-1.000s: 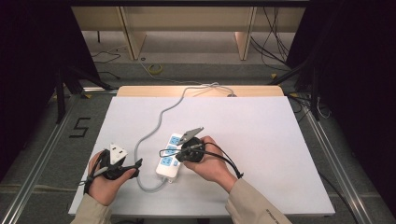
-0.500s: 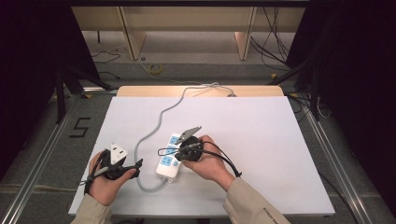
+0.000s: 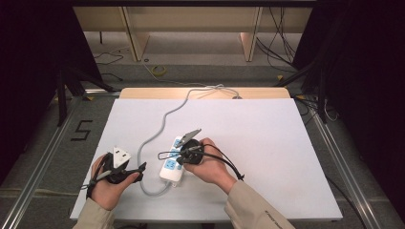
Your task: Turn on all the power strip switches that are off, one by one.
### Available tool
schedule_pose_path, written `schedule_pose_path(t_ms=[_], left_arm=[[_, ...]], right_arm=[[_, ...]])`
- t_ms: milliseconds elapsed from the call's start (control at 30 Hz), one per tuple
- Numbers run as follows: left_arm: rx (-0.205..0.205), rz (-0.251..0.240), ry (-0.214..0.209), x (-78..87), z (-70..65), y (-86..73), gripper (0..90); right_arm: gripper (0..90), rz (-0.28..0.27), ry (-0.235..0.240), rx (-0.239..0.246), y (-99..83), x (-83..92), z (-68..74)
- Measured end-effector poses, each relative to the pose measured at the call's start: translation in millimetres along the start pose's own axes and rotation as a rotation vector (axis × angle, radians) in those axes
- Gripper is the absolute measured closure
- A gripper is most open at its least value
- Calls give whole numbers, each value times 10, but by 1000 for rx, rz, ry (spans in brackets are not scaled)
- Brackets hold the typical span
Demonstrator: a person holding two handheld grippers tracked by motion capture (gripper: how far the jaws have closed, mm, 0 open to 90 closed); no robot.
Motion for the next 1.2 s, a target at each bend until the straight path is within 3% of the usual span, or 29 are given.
schedule_pose_path(t_ms=[467, 1200], left_arm=[[-1, 0, 1, 1, 4, 2, 236], [-4, -1, 2, 0, 3, 8, 238]], right_arm=[[900, 36, 4, -1, -43, -73, 17], [900, 48, -10, -24, -19, -67, -21]])
Point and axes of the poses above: each handheld gripper's, and its own axes: x roughly backward along the jaws, y roughly out of its top, z roughly to its left, the point moved 9 cm from there along -x, roughly forward along the jaws, and after that the axes turned 12 degrees about -z, right-handed, at the moved point
